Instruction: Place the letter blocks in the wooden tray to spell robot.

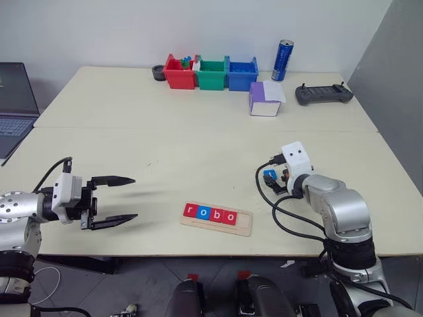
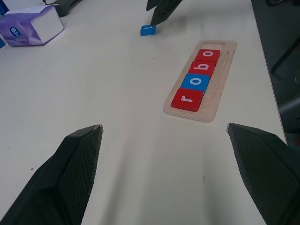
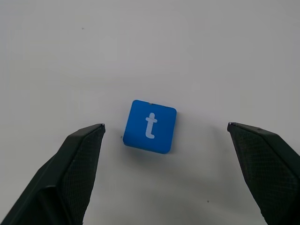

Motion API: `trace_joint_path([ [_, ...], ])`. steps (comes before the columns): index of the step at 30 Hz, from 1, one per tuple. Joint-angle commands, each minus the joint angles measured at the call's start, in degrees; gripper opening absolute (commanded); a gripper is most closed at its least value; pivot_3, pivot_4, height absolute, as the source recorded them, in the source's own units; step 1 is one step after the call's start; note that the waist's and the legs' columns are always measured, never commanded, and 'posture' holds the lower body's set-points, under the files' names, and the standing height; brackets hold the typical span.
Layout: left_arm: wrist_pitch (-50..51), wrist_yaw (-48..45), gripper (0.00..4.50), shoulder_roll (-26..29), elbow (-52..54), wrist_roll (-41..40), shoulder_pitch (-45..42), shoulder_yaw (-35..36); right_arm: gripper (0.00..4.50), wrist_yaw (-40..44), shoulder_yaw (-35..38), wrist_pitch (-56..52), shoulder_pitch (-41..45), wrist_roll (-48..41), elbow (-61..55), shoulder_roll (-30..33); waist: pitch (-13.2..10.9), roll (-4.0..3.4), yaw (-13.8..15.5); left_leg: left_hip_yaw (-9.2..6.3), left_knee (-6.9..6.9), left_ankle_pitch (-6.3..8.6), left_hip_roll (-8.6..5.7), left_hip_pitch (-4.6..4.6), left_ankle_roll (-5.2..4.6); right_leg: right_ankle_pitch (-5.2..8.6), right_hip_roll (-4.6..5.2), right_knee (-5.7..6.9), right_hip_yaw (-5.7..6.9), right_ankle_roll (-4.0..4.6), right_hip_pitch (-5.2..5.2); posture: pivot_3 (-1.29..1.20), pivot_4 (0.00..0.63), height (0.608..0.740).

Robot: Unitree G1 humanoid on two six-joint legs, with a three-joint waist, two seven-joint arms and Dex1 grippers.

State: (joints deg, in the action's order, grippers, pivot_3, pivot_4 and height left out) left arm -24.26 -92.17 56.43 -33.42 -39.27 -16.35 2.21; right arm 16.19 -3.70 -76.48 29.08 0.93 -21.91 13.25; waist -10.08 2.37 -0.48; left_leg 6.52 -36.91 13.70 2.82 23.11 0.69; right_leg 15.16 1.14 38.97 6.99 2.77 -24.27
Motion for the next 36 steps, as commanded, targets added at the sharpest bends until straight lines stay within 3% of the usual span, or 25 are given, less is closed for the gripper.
trace_joint_path([
  [1,-0.01,-0.33,4.5,0.25,1.62,-1.21,0.23,2.08,4.46,-1.77,0.04,0.82,1.19,-0.36,-0.32,-0.62,0.0,0.0,-0.01,0.0,0.0,0.0,0.0,0.0,0.0,0.0,0.0,0.0,0.0,0.0,0.0,0.0,0.15,0.74],
  [13,1.67,-0.33,4.5,1.56,2.83,-2.17,1.39,3.84,4.46,-5.82,2.68,4.02,1.26,-1.17,9.16,-6.55,0.02,0.03,-0.17,-0.01,0.01,0.0,0.01,-0.04,0.0,0.0,-0.01,0.02,0.0,0.0,0.03,0.0,0.15,0.74],
  [18,3.17,-0.33,4.5,3.22,4.68,-3.68,3.48,3.11,3.29,-6.73,2.69,3.87,0.88,-1.19,8.32,-6.74,0.02,0.03,-0.39,-0.01,0.01,0.0,0.02,-0.05,0.0,0.0,-0.01,0.03,0.0,0.0,0.03,0.0,0.15,0.74],
  [23,3.29,-0.33,4.5,4.53,4.9,-4.53,4.43,2.47,1.46,-4.43,2.32,3.41,0.97,-3.12,4.75,-4.45,0.01,0.02,-0.68,-0.02,0.02,0.0,0.02,-0.04,0.0,0.0,0.0,0.01,0.0,0.0,0.03,0.0,0.15,0.74],
  [27,3.25,-0.33,4.5,4.17,4.92,-4.68,3.43,1.7,1.44,-1.47,3.08,4.39,-0.03,-4.88,2.05,0.73,0.0,0.0,-0.64,-0.02,0.02,0.0,-0.01,-0.01,-0.01,0.0,0.01,-0.01,0.0,-0.01,0.02,0.0,0.15,0.74],
  [30,2.98,-0.33,4.5,4.13,5.28,-4.7,3.28,1.18,1.44,-3.44,8.47,8.6,-1.84,-4.4,1.72,2.58,0.0,0.01,-0.61,-0.02,0.03,0.0,-0.02,-0.01,-0.01,0.0,0.01,-0.03,0.0,-0.01,0.02,0.0,0.15,0.74],
  [36,2.67,-0.33,4.5,3.77,5.15,-4.63,3.18,0.83,1.44,-4.26,11.58,8.94,-15.64,-4.19,-9.07,5.75,0.0,0.0,0.11,-0.03,0.12,0.01,-0.02,0.0,0.0,0.05,0.01,-0.08,0.0,-0.09,0.01,0.0,0.15,0.74],
])
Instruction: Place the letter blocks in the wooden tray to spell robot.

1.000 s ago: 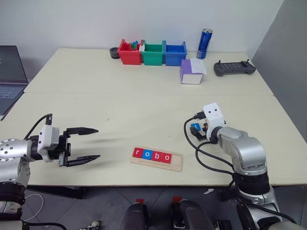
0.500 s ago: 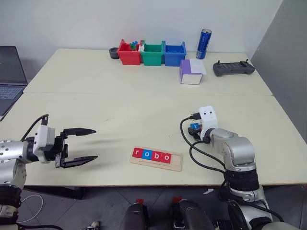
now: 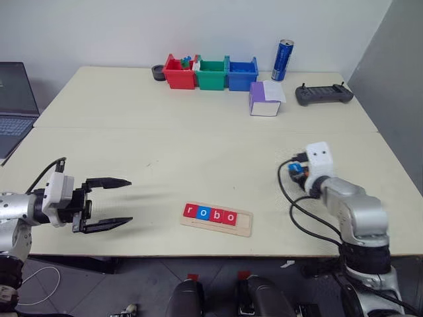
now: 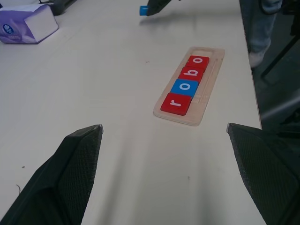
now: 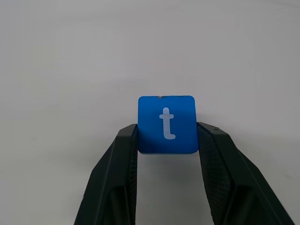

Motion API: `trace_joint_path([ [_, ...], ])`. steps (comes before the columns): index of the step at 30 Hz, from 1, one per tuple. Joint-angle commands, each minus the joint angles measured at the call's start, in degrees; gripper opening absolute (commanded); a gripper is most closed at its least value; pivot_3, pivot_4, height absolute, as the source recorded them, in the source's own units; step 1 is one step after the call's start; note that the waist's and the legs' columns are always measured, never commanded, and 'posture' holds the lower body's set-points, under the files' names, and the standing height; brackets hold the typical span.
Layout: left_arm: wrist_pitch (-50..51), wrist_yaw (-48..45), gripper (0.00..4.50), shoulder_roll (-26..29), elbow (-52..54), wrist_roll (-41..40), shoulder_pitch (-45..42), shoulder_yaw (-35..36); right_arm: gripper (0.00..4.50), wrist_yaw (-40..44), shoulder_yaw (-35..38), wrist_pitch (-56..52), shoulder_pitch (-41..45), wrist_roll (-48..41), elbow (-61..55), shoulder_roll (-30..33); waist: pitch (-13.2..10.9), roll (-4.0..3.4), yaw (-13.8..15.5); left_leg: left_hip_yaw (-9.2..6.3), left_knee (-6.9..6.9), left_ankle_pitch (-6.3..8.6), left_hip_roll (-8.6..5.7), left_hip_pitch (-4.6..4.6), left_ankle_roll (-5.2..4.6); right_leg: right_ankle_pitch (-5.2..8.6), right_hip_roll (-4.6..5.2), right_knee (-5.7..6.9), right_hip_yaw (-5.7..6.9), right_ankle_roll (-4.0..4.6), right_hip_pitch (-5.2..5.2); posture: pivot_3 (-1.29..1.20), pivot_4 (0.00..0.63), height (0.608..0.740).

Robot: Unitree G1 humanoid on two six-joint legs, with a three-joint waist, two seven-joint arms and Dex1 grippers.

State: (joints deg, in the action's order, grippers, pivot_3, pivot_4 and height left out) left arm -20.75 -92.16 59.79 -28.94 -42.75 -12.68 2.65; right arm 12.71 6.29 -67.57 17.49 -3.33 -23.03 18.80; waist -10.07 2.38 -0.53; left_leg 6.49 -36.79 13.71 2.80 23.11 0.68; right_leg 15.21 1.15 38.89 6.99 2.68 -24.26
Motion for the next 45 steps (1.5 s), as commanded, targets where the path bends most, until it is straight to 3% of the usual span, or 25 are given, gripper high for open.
trace_joint_path([
  [1,-0.98,-0.34,4.5,0.44,0.36,-1.02,-0.58,0.26,1.44,-1.11,1.91,-1.02,-6.42,-0.17,-10.52,-0.13,-0.02,-0.03,0.07,0.01,0.01,0.0,0.0,0.01,0.0,0.0,0.0,0.0,0.0,-0.01,-0.04,0.0,0.15,0.74],
  [4,-1.26,-0.34,4.5,0.19,-0.41,-0.52,-1.12,-0.4,1.44,-2.03,1.57,-3.59,-11.08,-0.63,-14.66,-1.7,-0.02,-0.03,0.02,0.0,0.03,0.0,0.04,-0.02,0.0,0.01,-0.03,0.02,0.0,-0.02,-0.04,0.0,0.15,0.74],
  [8,-1.36,-0.34,4.5,-0.54,-1.14,-0.09,-2.41,-1.58,1.44,-3.75,0.19,-3.53,-10.74,0.38,-13.0,-2.51,-0.01,-0.02,0.16,-0.04,-0.02,0.0,0.04,-0.07,-0.01,-0.01,-0.05,0.02,0.0,-0.07,0.01,0.0,0.15,0.74],
  [13,-1.67,-0.34,4.5,-0.71,-2.26,-0.03,-3.9,-2.85,3.14,-2.1,1.77,-4.92,-9.34,-1.37,-11.94,-0.49,0.01,0.02,0.22,-0.06,-0.04,0.0,0.02,-0.06,-0.01,-0.02,-0.05,-0.02,0.0,-0.09,0.03,0.0,0.15,0.74],
  [15,-1.84,-0.34,4.5,-0.62,-2.63,-0.1,-4.0,-3.1,3.77,2.36,1.96,-4.73,-7.82,-3.64,-12.95,3.87,-0.02,-0.02,0.22,-0.05,-0.02,0.0,0.01,-0.05,-0.02,-0.02,-0.05,-0.02,-0.01,-0.09,0.03,0.0,0.15,0.74],
  [20,-2.02,-0.34,4.5,-0.32,-3.83,0.13,-5.02,-3.6,3.77,18.72,5.94,1.22,-4.51,-11.44,-10.3,20.59,-0.07,-0.1,0.45,-0.05,-0.03,0.03,-0.03,0.03,-0.07,-0.02,-0.04,-0.1,0.0,-0.09,-0.02,0.0,0.15,0.74],
  [23,-2.29,-0.34,4.5,-0.19,-4.97,0.4,-6.19,-4.27,3.77,33.11,5.2,13.94,-5.14,-14.27,-3.55,31.0,-0.08,-0.11,0.57,-0.11,0.0,0.04,-0.03,0.03,-0.08,-0.01,-0.06,-0.21,0.07,-0.09,0.04,0.0,0.15,0.74],
  [26,-2.37,-0.34,4.5,-0.26,-5.03,0.37,-6.56,-4.6,3.77,51.79,2.32,34.07,-6.81,-15.07,6.79,37.86,-0.08,-0.1,0.61,-0.11,0.03,0.06,-0.03,0.04,-0.12,-0.01,-0.06,-0.3,0.07,-0.1,0.05,0.0,0.15,0.74],
  [32,-2.57,-0.34,4.5,0.25,-4.67,0.02,-5.71,-4.23,3.77,61.73,-7.46,54.44,3.49,-6.9,32.13,39.55,-0.11,-0.12,0.35,0.04,-0.11,0.1,-0.02,-0.01,-0.18,-0.02,-0.04,-0.22,-0.01,-0.18,0.08,0.0,0.15,0.74],
  [36,-2.86,-0.34,4.5,0.61,-3.98,-0.32,-4.23,-2.64,3.77,63.26,-11.4,63.74,10.04,-3.03,44.39,36.95,-0.15,-0.18,0.45,0.05,-0.11,0.09,-0.01,-0.01,-0.16,-0.01,-0.04,-0.16,-0.01,-0.16,0.06,0.0,0.15,0.74],
  [45,-2.96,-0.34,4.5,0.59,-1.92,0.1,0.52,2.28,3.77,69.67,-16.77,72.85,17.4,0.73,56.62,32.81,-0.18,-0.23,0.52,0.1,-0.16,0.08,0.0,-0.08,-0.14,-0.01,-0.02,0.0,-0.06,-0.15,0.07,0.0,0.15,0.74],
])
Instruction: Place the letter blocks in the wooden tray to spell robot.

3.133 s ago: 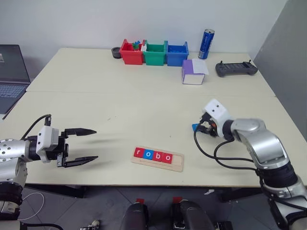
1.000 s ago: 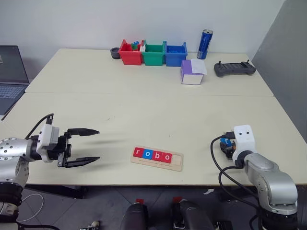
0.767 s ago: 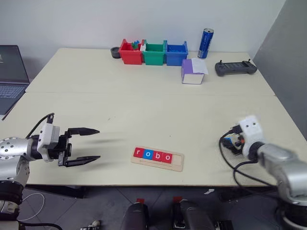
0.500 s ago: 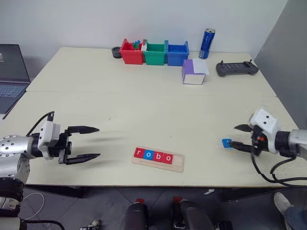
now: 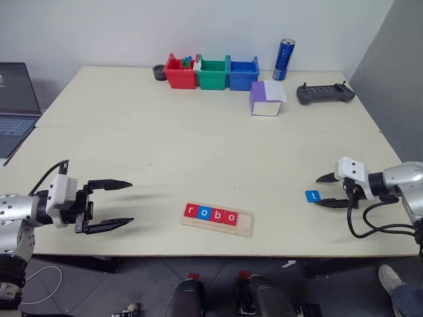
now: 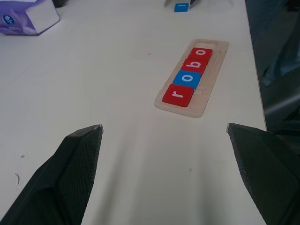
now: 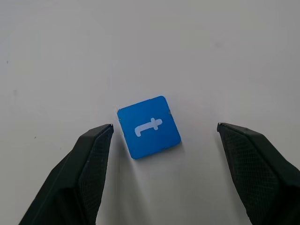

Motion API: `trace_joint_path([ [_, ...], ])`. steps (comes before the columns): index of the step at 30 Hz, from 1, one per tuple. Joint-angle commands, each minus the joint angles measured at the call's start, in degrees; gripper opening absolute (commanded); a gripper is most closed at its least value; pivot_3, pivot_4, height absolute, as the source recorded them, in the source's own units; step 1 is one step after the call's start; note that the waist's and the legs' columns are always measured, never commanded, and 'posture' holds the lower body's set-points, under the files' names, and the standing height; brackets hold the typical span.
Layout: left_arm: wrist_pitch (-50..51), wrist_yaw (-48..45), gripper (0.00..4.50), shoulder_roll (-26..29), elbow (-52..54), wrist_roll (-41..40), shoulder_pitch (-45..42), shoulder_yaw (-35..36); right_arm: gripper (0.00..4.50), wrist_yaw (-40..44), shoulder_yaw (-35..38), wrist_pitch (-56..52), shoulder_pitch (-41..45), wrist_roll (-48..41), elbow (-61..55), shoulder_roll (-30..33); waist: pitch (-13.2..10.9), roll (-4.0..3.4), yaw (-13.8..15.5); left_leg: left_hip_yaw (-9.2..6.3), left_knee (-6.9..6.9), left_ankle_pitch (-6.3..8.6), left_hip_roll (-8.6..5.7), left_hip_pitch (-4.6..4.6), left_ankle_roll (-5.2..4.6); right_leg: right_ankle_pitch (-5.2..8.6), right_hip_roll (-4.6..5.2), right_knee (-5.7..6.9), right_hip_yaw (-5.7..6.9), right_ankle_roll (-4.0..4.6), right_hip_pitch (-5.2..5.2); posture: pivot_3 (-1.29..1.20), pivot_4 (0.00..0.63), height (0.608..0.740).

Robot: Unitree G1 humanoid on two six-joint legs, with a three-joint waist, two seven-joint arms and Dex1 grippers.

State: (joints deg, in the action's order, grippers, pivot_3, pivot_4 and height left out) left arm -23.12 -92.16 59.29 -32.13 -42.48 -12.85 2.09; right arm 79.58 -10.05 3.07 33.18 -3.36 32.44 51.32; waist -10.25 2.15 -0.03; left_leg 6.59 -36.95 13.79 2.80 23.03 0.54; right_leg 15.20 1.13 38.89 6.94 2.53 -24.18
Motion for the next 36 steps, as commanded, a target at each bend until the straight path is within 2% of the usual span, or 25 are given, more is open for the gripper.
trace_joint_path([
  [1,-0.5,-0.34,4.5,1.0,1.58,-0.04,1.12,3.32,3.77,3.24,-0.84,2.68,1.98,1.07,1.85,0.07,0.0,0.0,0.03,0.0,0.0,0.0,0.0,0.0,0.0,0.0,0.01,0.0,0.0,0.0,0.0,0.0,0.15,0.74],
  [6,-0.12,-0.34,4.5,0.61,2.57,0.57,2.51,5.19,3.77,5.25,-2.12,6.13,2.58,1.91,5.65,-1.14,0.0,-0.01,0.06,0.0,-0.02,0.0,-0.01,-0.03,0.0,0.0,0.02,0.02,0.0,0.0,0.03,0.0,0.15,0.74],
  [9,0.17,-0.34,4.5,0.53,3.03,0.88,3.0,5.88,2.85,9.02,-2.09,6.86,1.65,0.98,5.54,-0.34,0.0,-0.01,0.06,0.0,-0.02,0.0,0.0,-0.05,0.0,0.0,0.02,0.03,0.0,0.01,0.05,0.0,0.15,0.74],
  [13,0.66,-0.34,4.5,0.46,3.59,1.32,3.32,6.33,1.47,6.42,-1.84,5.43,1.83,2.27,4.28,-0.31,0.0,-0.02,0.07,0.0,-0.04,0.0,0.0,-0.06,0.0,0.0,0.02,0.05,0.0,0.01,0.06,0.0,0.15,0.74],
  [15,0.9,-0.34,4.5,0.51,3.88,1.37,3.43,6.35,1.45,5.01,-2.68,0.48,1.27,3.94,0.23,0.64,0.0,-0.02,0.09,0.01,-0.04,0.0,0.0,-0.08,0.0,0.0,0.02,0.06,0.0,0.01,0.07,0.0,0.15,0.74],
  [17,1.2,-0.34,4.5,0.66,4.01,1.4,3.15,6.15,1.45,3.71,-2.09,-13.25,0.3,2.71,-10.36,1.16,0.0,-0.02,0.09,0.0,-0.04,0.0,0.01,-0.07,0.01,0.0,0.03,0.08,0.0,0.01,0.06,0.0,0.15,0.74],
  [21,1.78,-0.34,4.5,1.04,4.47,1.38,3.02,5.91,1.45,0.07,-0.05,-31.24,-4.32,0.49,-33.62,3.26,-0.02,-0.06,0.14,-0.03,-0.02,0.0,0.02,-0.05,0.01,0.02,0.03,0.1,0.01,0.05,0.02,0.0,0.15,0.74],
  [23,1.86,-0.34,4.5,1.22,4.33,1.46,2.81,5.74,1.45,-4.02,1.42,-42.57,-4.88,-1.93,-46.35,1.74,-0.03,-0.08,0.05,-0.02,-0.01,0.0,0.03,-0.03,0.01,0.02,0.03,0.1,0.0,0.05,-0.02,0.0,0.15,0.74],
  [26,1.9,-0.34,4.5,1.02,4.53,1.59,2.78,5.47,1.45,-9.65,2.05,-53.34,-6.1,-4.63,-57.78,-1.17,-0.03,-0.07,0.01,-0.05,0.0,0.0,0.06,-0.03,0.01,0.02,0.02,0.1,0.02,0.05,-0.03,0.0,0.15,0.74],
  [31,1.83,-0.34,4.5,0.63,4.29,1.79,2.17,4.65,1.45,-19.05,-2.76,-64.48,-7.55,-5.72,-69.13,-6.21,-0.01,-0.03,0.23,-0.1,-0.02,0.01,-0.01,0.03,0.01,0.03,0.09,0.04,0.05,0.06,-0.01,0.0,0.15,0.74],
  [36,1.67,-0.34,4.5,0.29,3.91,2.03,1.47,3.83,1.45,-27.57,-9.94,-68.35,-6.3,-3.41,-71.23,-10.29,0.01,-0.01,0.12,-0.09,-0.01,0.01,-0.02,0.05,0.0,0.03,0.09,0.06,0.05,0.06,-0.04,0.0,0.15,0.74],
])
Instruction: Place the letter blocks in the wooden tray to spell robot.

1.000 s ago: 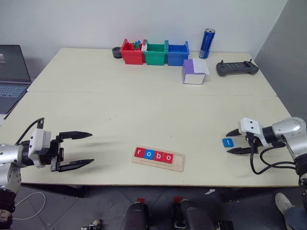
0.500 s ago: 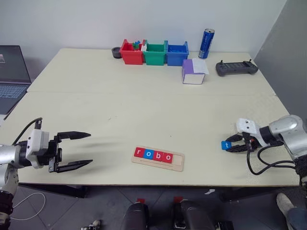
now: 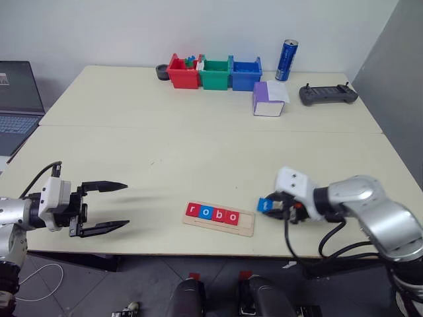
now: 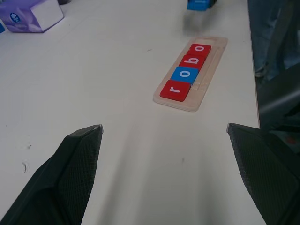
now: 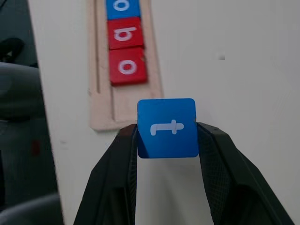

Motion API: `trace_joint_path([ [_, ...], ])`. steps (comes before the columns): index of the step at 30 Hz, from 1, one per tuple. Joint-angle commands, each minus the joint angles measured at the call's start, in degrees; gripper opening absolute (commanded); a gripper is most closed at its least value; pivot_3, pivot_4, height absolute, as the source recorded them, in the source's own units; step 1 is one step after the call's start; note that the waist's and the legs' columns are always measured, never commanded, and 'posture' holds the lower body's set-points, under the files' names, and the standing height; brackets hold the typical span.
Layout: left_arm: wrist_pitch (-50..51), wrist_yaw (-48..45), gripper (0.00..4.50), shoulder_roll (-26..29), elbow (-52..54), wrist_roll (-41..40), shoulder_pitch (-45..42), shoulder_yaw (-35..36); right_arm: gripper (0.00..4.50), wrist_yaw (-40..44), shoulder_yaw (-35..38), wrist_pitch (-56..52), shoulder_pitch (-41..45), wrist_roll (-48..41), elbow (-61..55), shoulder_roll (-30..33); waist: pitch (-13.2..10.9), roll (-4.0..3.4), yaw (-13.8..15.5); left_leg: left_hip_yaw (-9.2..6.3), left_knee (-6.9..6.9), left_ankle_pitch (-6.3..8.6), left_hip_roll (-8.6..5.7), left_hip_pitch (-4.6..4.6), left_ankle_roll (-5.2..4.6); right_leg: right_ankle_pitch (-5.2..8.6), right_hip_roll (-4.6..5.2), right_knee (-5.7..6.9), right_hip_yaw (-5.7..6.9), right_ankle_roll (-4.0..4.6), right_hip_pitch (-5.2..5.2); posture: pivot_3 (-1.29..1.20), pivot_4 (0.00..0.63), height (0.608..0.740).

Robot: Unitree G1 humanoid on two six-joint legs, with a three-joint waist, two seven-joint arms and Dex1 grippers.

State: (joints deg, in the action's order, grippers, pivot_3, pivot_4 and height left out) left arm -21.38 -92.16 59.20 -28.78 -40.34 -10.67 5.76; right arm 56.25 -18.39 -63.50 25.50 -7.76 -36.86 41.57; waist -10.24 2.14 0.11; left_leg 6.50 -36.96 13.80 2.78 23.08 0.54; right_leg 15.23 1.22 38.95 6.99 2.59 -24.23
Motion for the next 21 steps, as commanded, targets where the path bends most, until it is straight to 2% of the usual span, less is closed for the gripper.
trace_joint_path([
  [1,-0.19,-0.34,4.5,0.29,0.48,-0.07,-0.85,0.01,1.45,-5.37,-2.64,-2.46,1.54,0.77,-2.41,-1.12,0.0,0.0,-0.04,0.01,-0.01,0.0,-0.01,0.0,0.0,0.0,0.0,0.0,0.0,0.0,0.01,0.0,0.15,0.74],
  [9,-0.58,-0.34,4.5,0.34,-0.55,0.04,-2.08,-1.13,1.45,-9.44,-6.47,-5.35,3.58,-2.02,-3.5,-3.11,0.02,0.04,-0.1,0.0,-0.01,0.0,0.0,-0.01,0.0,0.0,-0.02,0.0,0.0,0.0,0.01,0.0,0.15,0.74],
  [21,-1.11,-0.34,4.5,0.01,-0.6,0.19,-1.2,-0.05,1.45,-9.17,-10.42,-2.82,6.12,-3.9,1.16,-3.2,0.04,0.06,-0.15,0.0,0.0,0.0,0.0,-0.01,0.0,0.0,-0.03,0.0,0.01,0.0,0.01,0.0,0.15,0.74],
])
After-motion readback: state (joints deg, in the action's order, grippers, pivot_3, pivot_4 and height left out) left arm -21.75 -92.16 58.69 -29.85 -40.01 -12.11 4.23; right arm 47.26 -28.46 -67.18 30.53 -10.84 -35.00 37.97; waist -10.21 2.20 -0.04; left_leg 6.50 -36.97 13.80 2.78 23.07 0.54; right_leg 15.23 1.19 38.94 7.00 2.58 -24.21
